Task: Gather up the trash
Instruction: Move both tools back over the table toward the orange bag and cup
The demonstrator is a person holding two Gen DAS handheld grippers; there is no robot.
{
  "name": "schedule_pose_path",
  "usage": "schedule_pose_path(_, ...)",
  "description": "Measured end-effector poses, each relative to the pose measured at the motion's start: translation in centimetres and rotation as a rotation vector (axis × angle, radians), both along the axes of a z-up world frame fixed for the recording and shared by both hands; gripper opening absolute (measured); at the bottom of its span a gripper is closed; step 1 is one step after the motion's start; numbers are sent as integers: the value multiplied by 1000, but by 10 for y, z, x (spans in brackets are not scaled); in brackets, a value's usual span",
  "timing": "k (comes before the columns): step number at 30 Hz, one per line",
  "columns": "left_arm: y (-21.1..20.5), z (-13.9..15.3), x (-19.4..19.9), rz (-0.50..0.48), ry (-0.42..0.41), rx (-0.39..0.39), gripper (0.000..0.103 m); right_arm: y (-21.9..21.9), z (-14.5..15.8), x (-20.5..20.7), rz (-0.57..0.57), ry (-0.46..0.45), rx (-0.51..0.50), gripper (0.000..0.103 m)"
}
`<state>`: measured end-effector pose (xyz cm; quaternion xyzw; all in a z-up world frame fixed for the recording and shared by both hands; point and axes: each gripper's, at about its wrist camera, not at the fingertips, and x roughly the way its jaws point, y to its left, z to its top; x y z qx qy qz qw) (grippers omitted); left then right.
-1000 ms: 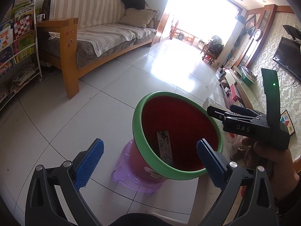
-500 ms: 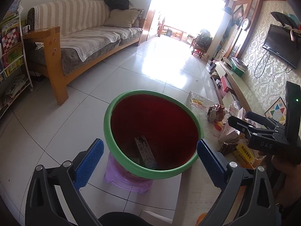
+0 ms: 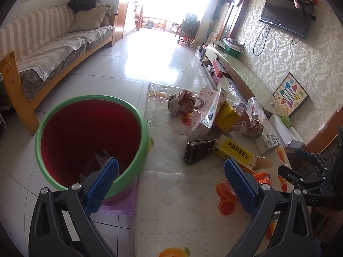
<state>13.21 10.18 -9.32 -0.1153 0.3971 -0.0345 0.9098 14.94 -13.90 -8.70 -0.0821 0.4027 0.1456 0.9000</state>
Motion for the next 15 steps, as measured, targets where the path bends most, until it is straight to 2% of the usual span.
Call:
schedule_pose_path(9, -92, -14, 11, -172, 49, 10, 95, -82, -8, -18, -143, 11, 48, 99)
schedule_pose_path(15, -145, -32, 15, -279, 117, -20, 95, -110, -16, -32, -195, 19, 73, 99)
